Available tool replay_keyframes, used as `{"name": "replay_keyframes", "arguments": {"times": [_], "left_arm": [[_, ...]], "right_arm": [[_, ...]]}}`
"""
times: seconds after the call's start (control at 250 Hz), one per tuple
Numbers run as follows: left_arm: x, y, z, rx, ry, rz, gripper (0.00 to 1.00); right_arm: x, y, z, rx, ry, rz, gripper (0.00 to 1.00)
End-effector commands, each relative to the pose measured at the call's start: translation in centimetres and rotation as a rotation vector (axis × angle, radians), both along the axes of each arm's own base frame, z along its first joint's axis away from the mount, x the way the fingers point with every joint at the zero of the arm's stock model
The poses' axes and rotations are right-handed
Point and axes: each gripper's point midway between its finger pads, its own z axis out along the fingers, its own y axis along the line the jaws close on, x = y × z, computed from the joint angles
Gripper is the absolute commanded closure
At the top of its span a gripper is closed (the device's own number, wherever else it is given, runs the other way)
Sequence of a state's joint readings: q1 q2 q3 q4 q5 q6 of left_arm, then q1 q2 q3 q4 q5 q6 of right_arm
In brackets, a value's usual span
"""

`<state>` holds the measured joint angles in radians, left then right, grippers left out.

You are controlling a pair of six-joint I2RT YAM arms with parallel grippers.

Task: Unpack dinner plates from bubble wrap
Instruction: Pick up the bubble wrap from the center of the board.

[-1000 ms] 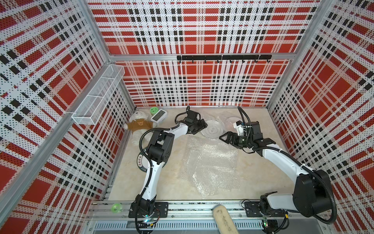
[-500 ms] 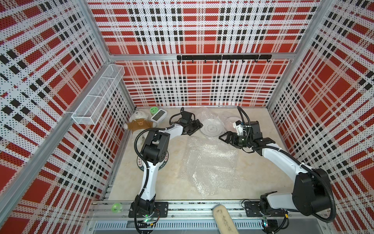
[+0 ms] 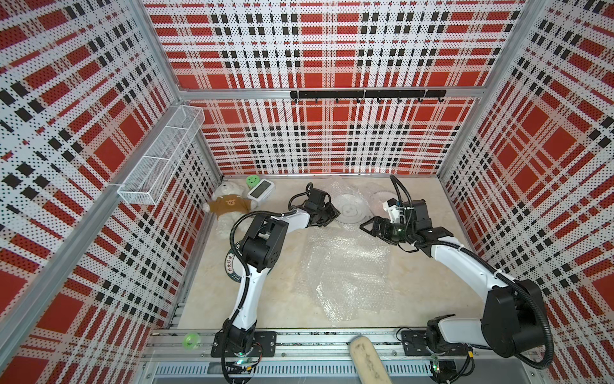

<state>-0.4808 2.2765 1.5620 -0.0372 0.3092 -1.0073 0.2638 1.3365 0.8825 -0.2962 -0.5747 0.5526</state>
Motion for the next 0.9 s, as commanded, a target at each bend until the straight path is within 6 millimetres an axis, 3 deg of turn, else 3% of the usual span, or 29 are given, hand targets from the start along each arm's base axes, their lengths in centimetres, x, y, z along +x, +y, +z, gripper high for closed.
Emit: {"name": "replay_keyframes", "arguments": {"times": [0.0,0.216,0.332,0.496,0.644,0.768,0.896], "left_arm": [[1.2,0.2,-0.8,-0.012,0.009,0.043,0.65],[1.7,0.7,-0.9,-0.008,0.021,0.064,0.76],[2.5,0.8,0.5,-0.048,0.011,0.056,0.87],[4.1,2.9,6.0,-0.100,-0.062,0.095,1.00],[4.5,6.0,10.8,-0.107,-0.122,0.119,1.00],[3.2,8.6,13.9,-0.108,-0.161,0.145,1.00],[-0.2,9.6,17.7,-0.117,-0.225,0.123,1.00]], "right_arm": [[-0.3,-0.1,0.2,-0.018,-0.031,0.013,0.00],[-0.5,-0.3,0.2,-0.029,-0.037,0.008,0.00],[-0.5,-0.4,0.4,-0.035,-0.040,0.008,0.00],[-0.5,-0.9,0.8,-0.067,-0.052,-0.006,0.00],[-0.1,-1.1,1.2,-0.083,-0.065,-0.016,0.00],[0.6,-0.9,2.1,-0.073,-0.086,-0.022,0.00],[1.5,-1.2,3.0,-0.087,-0.109,-0.047,0.00]]}}
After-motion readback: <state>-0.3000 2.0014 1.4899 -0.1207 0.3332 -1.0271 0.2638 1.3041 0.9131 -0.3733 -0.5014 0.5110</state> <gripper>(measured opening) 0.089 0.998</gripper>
